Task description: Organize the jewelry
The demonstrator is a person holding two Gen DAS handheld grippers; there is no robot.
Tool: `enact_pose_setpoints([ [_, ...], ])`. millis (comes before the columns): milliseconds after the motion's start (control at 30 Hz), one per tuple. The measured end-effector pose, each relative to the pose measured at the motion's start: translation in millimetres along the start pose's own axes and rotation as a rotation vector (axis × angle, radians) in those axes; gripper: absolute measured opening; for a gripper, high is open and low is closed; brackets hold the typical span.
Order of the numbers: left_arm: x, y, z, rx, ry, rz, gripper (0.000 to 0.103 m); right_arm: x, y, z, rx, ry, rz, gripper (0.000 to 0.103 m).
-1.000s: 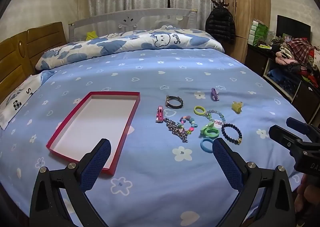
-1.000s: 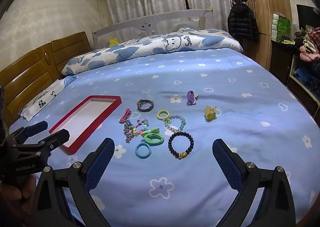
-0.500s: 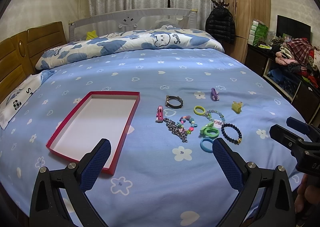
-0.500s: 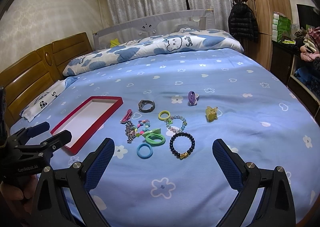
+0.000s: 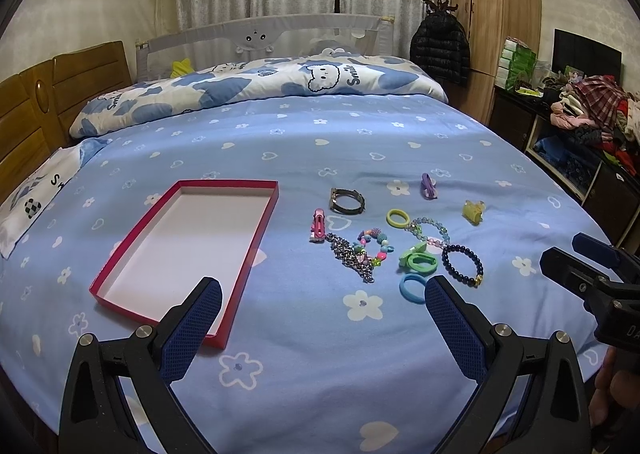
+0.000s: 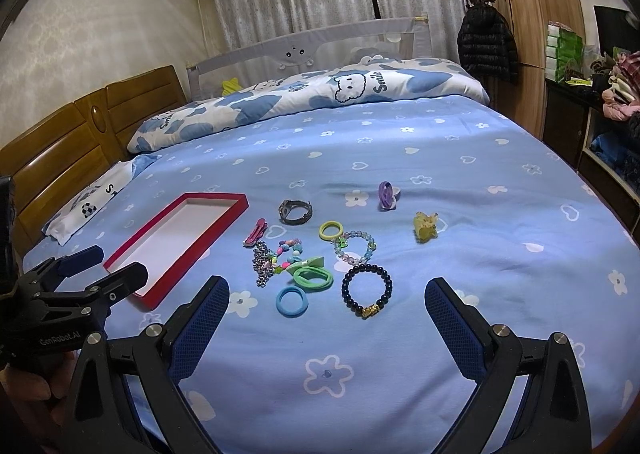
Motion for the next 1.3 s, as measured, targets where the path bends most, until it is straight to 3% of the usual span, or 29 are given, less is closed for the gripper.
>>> enact_pose_setpoints([
  [567,4,-5,6,0.008,0.014,0.0,0.102,1,1,2,-0.001,0.003,0.006,0.099],
  [1033,11,-8,24,0.046,0.077,-0.01,0.099,13,-7,12,0.009,0.038,0.041,0.099],
  [1300,15,-12,40,0.075,0.125,-0.013,0.096,23,-24,25,0.014,0.083,0.082,0.091],
])
Point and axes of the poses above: each gripper's, at about its wrist camera, not at the fingertips, and z roughly the way its jaws point, y to its left, x to its underside, the point moved 10 cm from there along z, roughly the way its jaws point, and after that the axes turned 14 degrees about -y, right-handed, at the moved point
